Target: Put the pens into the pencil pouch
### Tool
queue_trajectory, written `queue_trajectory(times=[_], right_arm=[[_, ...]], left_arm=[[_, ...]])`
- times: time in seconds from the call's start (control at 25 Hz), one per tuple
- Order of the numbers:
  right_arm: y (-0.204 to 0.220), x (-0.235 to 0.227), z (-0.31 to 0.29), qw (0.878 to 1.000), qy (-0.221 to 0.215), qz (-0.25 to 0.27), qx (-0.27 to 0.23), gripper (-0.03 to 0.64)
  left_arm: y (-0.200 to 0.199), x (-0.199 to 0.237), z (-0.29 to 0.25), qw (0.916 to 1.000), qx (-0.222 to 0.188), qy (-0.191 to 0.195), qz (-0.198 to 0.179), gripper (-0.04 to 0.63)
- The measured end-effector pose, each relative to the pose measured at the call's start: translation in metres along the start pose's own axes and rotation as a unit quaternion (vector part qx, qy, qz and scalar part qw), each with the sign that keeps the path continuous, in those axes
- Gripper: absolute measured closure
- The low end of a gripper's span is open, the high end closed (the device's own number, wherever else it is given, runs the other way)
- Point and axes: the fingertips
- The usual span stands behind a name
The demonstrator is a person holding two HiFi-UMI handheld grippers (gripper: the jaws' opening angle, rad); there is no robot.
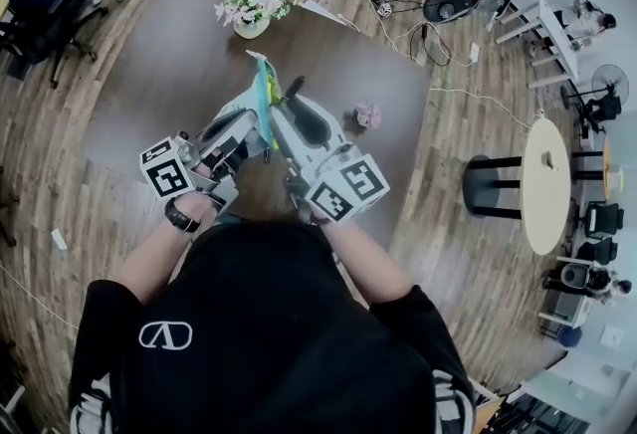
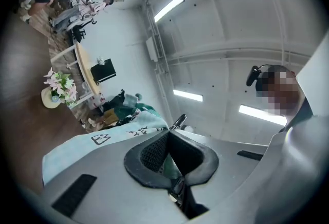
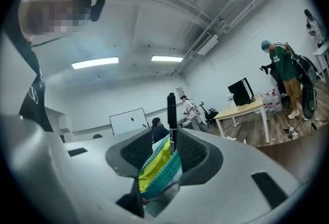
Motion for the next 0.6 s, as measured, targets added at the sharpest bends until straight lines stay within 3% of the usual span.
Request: queue_trajectory(times=[0.04, 0.28, 0.4, 0.6], right_arm=[[0.001, 0.003, -0.001, 1.0, -0.008, 0.002, 0.004, 0.472], [0.006, 0.016, -0.007, 0.999, -0.025, 0.029, 0.025, 0.452], [0.011, 0.026, -0.012, 0.997, -0.036, 0.057, 0.042, 0.365], [0.007, 0.027, -0.007, 0.998, -0.03, 0.05, 0.038, 0.364]], left_arm=[[0.0, 0.001, 0.001, 1.0, 0.001, -0.001, -0.001, 0.591], [-0.005, 0.003, 0.009, 0.9999, -0.01, -0.002, -0.003, 0.591], [-0.009, 0.003, 0.011, 0.9998, -0.018, 0.0, -0.006, 0.591], [-0.009, 0.002, 0.012, 0.9998, -0.018, -0.005, -0.003, 0.591]])
Point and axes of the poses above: the fingertips, and each gripper's own axes: z backward along the fingers, x to its left, y out of its underside, and after that the axes turned 15 degrees about x, right-handed
